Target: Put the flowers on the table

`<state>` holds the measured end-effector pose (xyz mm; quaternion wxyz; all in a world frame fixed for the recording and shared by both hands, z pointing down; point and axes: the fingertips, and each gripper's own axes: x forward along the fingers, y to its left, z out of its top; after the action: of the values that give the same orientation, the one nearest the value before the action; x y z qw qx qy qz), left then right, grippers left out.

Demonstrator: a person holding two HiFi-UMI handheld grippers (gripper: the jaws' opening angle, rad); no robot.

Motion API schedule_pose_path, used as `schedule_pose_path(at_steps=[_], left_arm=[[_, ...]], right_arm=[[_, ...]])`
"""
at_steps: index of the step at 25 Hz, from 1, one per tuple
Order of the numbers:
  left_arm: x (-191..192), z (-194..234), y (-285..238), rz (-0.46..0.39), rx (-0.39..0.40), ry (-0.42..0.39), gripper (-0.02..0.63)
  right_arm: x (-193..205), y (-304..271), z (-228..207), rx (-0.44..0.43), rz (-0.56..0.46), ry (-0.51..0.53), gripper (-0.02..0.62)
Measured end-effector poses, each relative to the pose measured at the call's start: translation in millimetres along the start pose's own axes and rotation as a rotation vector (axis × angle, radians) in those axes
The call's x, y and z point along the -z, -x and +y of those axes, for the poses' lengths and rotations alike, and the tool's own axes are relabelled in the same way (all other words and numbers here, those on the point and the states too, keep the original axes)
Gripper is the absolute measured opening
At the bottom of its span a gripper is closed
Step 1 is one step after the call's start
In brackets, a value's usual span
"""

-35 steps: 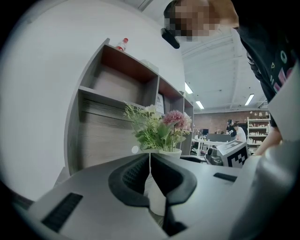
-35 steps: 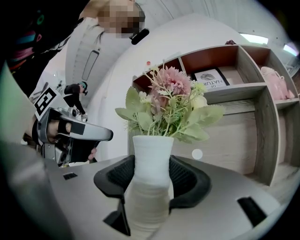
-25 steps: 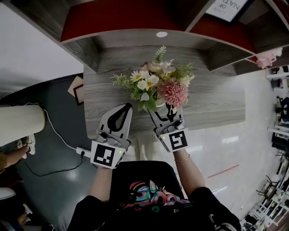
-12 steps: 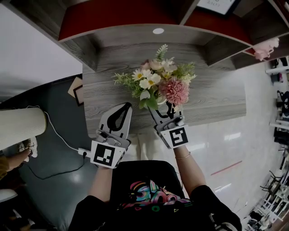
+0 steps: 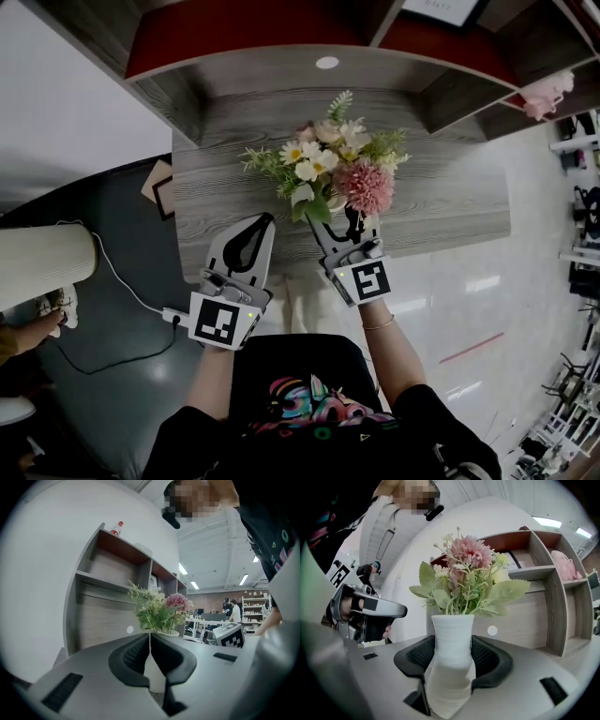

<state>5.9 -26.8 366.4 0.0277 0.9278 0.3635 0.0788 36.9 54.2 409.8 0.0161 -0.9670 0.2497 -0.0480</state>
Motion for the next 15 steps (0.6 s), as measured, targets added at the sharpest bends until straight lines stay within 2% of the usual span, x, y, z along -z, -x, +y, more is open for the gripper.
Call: schedule_pose_path(at_steps=[4, 7, 10, 13, 15], left_arm=[[-2.1, -3.4, 3.3, -0.014, 0.001, 0.002, 0.029], [-6.1, -6.5, 5.0, -0.022, 0.001, 0.009, 0.029], [-5.9, -8.0, 7.0, -0.011, 0.009, -0.007, 0.029], [-8.0, -8.7, 6.6, -0.018, 0.006, -0.009, 0.029], [-8.8, -8.6, 5.5, -0.022, 0.004, -0.009, 0.029]], right_arm=[[-4.3, 5.6, 2.8, 0.011, -0.052, -0.019, 0.264], [-1.1, 12.2, 5.2, 0.011, -0.001, -0.019, 0.276], [-8.8, 14.0, 4.5, 0.021, -0.056, -0.04, 0.278], [-6.8, 17.5, 4.0, 0.015, -0.035, -0.037, 0.281], [-11.7, 17.4, 0.8, 0.027, -0.071, -0.043, 0.281]])
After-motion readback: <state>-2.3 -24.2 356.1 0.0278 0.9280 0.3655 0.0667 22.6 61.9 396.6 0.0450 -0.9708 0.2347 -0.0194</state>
